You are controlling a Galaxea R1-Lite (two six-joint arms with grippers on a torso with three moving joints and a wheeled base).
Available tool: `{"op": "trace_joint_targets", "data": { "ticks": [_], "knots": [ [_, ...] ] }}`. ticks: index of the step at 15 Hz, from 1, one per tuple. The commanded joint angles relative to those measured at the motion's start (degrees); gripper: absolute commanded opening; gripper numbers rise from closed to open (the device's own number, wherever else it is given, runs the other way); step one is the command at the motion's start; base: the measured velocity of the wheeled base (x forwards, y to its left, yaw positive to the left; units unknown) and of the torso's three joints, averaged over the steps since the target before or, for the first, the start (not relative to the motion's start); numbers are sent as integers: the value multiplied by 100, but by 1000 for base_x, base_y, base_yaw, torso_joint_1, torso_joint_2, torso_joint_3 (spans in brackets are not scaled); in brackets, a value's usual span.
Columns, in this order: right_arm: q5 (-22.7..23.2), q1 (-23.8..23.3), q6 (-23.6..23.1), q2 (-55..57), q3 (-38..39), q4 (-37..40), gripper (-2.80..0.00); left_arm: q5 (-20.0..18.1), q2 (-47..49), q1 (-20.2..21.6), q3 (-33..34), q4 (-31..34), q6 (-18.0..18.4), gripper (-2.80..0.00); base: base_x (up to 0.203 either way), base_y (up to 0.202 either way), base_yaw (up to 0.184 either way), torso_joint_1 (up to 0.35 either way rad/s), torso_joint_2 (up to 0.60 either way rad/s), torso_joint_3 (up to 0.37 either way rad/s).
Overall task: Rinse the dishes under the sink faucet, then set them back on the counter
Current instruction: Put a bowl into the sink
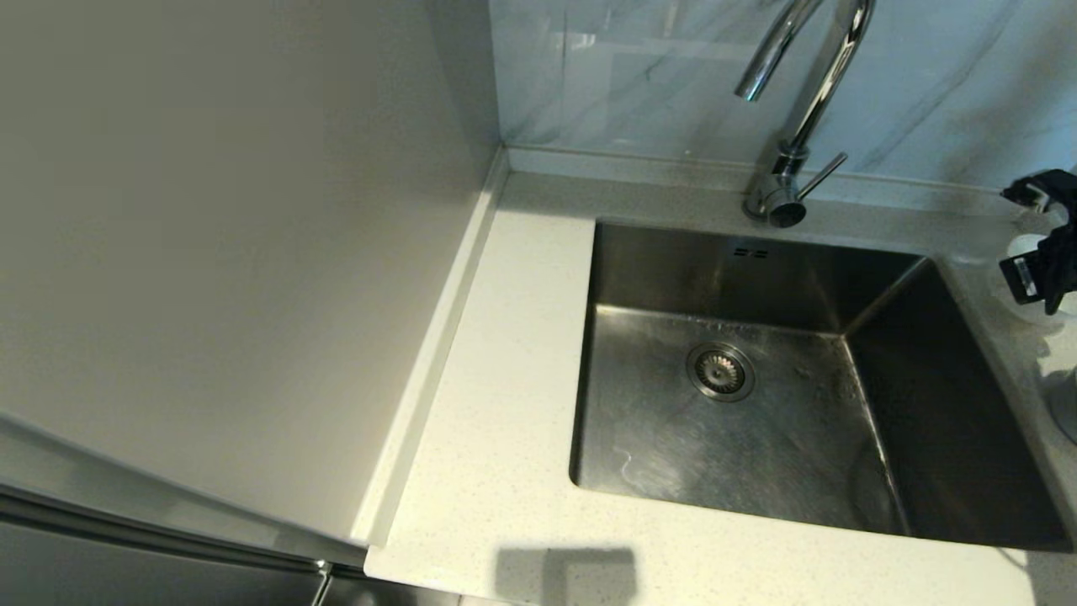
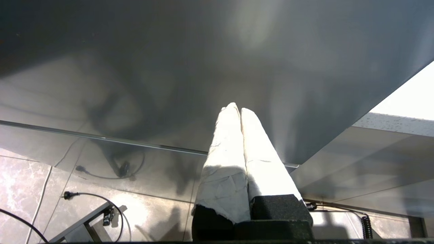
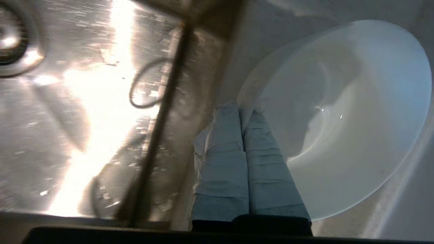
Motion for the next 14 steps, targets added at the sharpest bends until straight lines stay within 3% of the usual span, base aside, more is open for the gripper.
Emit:
{"op": "trace_joint_targets", "data": {
  "ticks": [1, 7, 10, 12, 14],
  "knots": [
    [143, 220, -11, -497, 358, 14, -280, 2, -18, 1, 0, -2, -2, -280, 0, 0, 0, 0, 0, 0],
    [300, 1460, 0, -2065, 2568, -1, -280, 2, -18, 1, 0, -2, -2, -280, 0, 0, 0, 0, 0, 0],
    [289, 1940, -15, -2029, 3063, -59, -280, 2, -18, 1, 0, -2, -2, -280, 0, 0, 0, 0, 0, 0],
    [284, 2019, -36, -1697, 3322, -783, -280, 2, -18, 1, 0, -2, -2, -280, 0, 0, 0, 0, 0, 0],
    [274, 2047, -80, -1252, 3739, -2083, -280, 0, -18, 1, 0, -2, -2, -280, 0, 0, 0, 0, 0, 0]
  ]
}}
